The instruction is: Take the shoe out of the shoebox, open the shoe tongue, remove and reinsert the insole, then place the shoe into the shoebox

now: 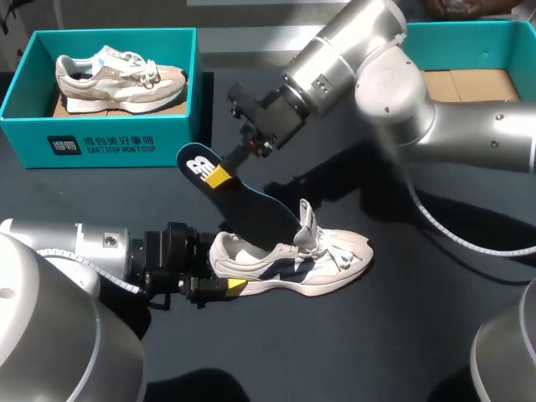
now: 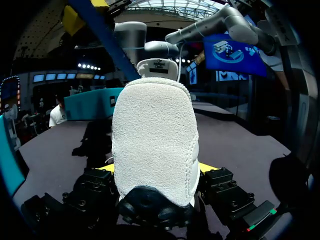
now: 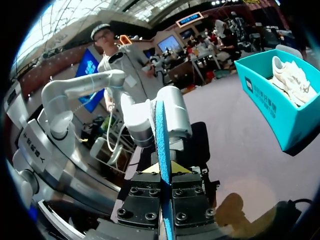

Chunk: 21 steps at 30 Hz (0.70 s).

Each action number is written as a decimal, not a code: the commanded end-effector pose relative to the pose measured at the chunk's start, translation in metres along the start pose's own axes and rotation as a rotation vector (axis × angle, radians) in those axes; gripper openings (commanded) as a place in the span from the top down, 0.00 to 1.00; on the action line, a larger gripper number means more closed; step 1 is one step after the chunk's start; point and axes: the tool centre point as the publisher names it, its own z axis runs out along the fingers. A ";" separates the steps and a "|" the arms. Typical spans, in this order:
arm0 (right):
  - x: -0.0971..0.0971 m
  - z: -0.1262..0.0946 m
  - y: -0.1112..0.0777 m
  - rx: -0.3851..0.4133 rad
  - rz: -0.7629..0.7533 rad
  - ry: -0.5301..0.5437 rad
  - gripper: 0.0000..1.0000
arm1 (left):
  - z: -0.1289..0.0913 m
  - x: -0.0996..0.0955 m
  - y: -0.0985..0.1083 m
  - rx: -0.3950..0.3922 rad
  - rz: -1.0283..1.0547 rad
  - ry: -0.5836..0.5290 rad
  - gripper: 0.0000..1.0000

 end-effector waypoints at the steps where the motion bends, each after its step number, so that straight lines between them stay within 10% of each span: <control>1: 0.015 -0.012 0.016 -0.200 0.015 0.007 1.00 | 0.001 0.001 0.001 0.000 0.000 -0.003 1.00; 12: 0.040 -0.034 0.073 -0.277 0.110 -0.020 1.00 | 0.001 0.001 0.001 0.000 0.000 -0.003 1.00; 21: 0.040 -0.034 0.073 -0.277 0.110 -0.020 1.00 | 0.001 0.001 0.001 0.000 0.000 -0.003 1.00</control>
